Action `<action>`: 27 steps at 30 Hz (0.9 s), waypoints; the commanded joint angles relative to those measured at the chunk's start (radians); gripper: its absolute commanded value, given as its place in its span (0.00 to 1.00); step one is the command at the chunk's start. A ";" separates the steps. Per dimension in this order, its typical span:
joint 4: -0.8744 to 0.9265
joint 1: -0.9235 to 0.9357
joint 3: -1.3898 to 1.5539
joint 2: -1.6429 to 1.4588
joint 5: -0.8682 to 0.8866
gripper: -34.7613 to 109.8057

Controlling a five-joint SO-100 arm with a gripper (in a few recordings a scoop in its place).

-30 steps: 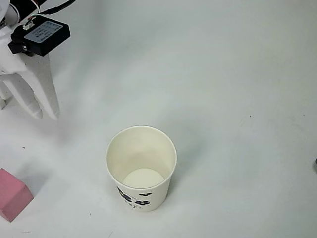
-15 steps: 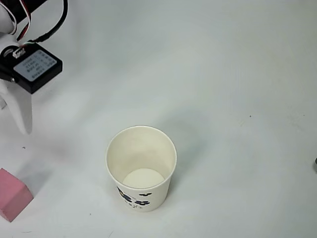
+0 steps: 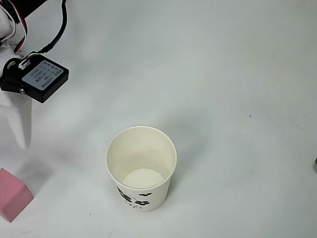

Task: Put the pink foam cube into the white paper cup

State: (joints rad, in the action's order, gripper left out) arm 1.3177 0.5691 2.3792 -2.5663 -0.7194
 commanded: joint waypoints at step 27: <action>-0.061 0.112 -0.290 0.477 0.021 0.54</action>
State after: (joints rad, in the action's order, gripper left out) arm 1.2701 0.6734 2.1783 -2.0923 -0.6964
